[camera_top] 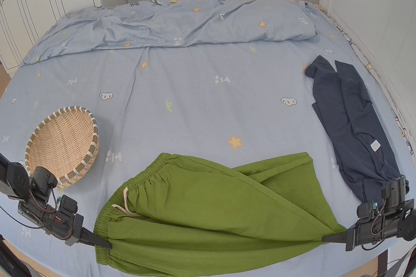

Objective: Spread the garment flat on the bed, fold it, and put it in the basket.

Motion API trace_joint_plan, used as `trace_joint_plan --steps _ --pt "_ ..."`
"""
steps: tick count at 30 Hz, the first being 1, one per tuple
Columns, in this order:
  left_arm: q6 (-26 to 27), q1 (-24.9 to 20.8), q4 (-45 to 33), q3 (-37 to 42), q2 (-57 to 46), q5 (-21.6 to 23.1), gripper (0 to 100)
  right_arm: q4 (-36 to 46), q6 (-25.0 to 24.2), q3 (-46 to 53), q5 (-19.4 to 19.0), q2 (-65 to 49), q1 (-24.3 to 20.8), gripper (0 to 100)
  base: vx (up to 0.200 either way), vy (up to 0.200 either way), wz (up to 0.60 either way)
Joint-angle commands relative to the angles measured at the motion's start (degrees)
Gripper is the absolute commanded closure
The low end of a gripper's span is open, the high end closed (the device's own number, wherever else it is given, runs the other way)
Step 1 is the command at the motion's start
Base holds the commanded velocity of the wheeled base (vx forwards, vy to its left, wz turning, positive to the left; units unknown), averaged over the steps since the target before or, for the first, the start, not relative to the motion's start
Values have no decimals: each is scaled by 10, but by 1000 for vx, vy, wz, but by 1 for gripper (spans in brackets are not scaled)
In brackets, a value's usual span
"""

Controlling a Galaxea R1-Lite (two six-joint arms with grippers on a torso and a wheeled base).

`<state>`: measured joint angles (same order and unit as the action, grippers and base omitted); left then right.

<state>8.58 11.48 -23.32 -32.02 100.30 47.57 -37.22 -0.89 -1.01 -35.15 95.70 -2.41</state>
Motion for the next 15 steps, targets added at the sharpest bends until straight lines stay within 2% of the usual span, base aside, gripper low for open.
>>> trace_joint_plan --steps 1,2,3,5,6,15 --pt "-1 -8 6 5 12 2 100 -1 0 10 -2 12 -6 100 0 0 0" --pt "-1 -8 6 5 13 2 100 -1 0 10 -2 17 -8 100 0 0 0" --pt "-1 -8 6 5 13 2 100 -1 0 10 -2 18 -8 0 0 0 0" --pt "0 -8 7 4 14 1 100 -3 0 10 -2 28 -13 0 0 0 0" --pt "0 -8 7 4 14 1 0 -3 0 10 -2 29 -13 0 0 0 0" --pt "-9 5 -5 -13 -21 1 0 -15 0 10 -5 -5 -4 0 0 0 0"
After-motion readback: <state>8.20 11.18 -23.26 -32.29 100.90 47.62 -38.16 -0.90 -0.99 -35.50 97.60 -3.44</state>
